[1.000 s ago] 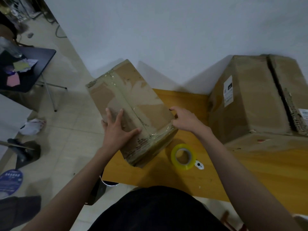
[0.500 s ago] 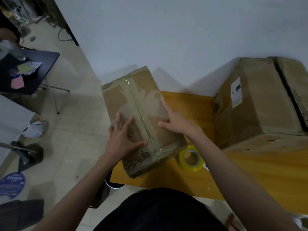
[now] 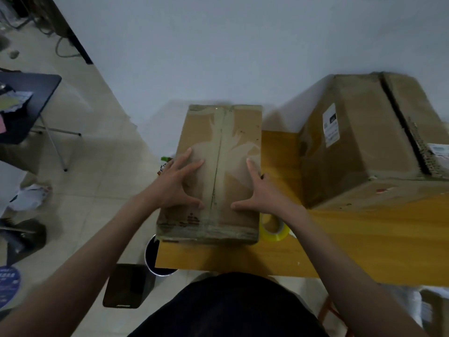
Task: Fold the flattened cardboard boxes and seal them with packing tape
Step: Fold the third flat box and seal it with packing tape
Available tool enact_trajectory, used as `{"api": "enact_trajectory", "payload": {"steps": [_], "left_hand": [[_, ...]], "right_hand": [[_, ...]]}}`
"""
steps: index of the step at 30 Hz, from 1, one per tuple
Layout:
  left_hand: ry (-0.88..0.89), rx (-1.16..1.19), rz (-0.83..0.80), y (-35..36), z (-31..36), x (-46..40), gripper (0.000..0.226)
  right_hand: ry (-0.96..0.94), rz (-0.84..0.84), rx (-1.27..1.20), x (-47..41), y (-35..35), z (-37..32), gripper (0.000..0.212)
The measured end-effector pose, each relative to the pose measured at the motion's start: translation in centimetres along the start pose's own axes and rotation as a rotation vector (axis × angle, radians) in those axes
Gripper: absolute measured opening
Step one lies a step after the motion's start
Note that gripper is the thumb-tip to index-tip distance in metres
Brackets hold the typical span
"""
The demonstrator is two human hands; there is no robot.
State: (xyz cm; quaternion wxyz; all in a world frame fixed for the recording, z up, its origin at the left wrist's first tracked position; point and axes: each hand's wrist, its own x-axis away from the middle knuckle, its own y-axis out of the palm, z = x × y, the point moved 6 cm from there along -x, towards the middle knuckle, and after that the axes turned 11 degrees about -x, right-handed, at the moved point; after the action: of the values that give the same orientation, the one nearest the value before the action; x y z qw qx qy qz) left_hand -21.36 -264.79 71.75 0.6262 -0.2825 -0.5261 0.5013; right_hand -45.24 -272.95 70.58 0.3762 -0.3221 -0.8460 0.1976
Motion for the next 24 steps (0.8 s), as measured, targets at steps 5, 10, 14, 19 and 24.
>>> {"api": "enact_trajectory", "payload": {"steps": [5,10,14,19,24], "left_hand": [[0.113,-0.14,0.027,-1.8,2.4,-3.3,0.11],[0.23,-0.256,0.201,-2.5,8.8,-4.5,0.084],[0.348,-0.286,0.329,-3.2,13.6,-4.8,0.072],[0.395,-0.317,0.338,-2.2,16.4,-5.3,0.065],[0.375,-0.339,0.336,-1.3,16.2,-5.2,0.061]], "right_hand": [[-0.035,0.142,-0.195,0.7,-2.4,1.7,0.109],[0.0,0.35,-0.311,2.0,-4.3,6.2,0.067],[0.075,0.41,-0.219,2.3,-3.4,10.1,0.048],[0.174,0.213,-0.107,1.3,1.6,14.6,0.044],[0.201,0.004,0.244,0.0,6.9,17.1,0.053]]}}
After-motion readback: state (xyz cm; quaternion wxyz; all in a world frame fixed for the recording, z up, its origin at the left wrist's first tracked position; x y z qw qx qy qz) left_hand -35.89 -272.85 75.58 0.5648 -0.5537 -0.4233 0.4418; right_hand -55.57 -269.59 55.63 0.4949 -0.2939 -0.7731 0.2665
